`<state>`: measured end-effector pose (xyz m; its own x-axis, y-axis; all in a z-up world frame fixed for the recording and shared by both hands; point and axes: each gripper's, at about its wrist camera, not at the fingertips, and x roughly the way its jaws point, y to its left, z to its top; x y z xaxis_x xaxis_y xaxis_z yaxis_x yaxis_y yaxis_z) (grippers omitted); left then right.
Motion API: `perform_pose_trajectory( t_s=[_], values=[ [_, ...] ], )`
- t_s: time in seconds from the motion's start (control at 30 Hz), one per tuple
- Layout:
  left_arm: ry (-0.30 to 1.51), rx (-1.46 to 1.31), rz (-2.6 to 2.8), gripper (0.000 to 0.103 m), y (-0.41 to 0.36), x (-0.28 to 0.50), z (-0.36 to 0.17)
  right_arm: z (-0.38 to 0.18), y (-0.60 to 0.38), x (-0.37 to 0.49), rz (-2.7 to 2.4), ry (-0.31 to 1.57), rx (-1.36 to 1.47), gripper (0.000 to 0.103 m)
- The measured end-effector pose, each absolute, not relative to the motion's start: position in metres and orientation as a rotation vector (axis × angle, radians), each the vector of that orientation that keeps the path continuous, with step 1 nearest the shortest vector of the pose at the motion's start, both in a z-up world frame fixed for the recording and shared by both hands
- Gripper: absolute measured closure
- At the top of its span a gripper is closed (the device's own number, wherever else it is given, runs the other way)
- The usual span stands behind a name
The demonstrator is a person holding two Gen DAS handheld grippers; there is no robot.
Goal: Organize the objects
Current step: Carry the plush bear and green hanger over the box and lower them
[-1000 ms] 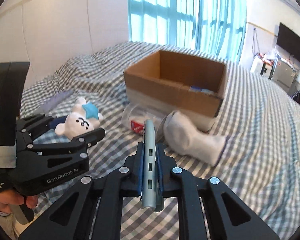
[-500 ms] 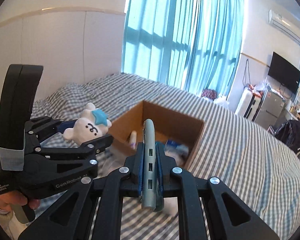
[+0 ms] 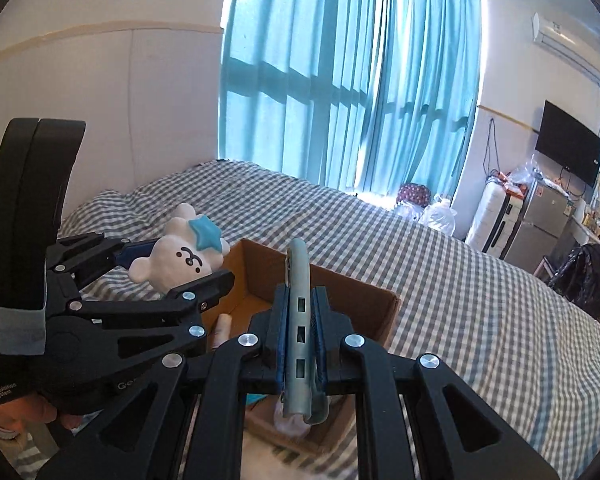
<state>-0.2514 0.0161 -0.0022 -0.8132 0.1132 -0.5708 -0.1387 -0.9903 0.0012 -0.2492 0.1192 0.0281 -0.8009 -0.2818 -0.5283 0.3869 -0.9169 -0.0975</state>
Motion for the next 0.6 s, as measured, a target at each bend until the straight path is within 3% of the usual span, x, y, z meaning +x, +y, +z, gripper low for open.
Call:
perform_pose_trajectory(
  t_s=[0.6],
  values=[
    [0.125, -1.065, 2.785, 0.045, 0.035, -0.302, -0.075, -0.048, 0.136, -0.332, -2.591, 0.149, 0.928, 0.092]
  ],
)
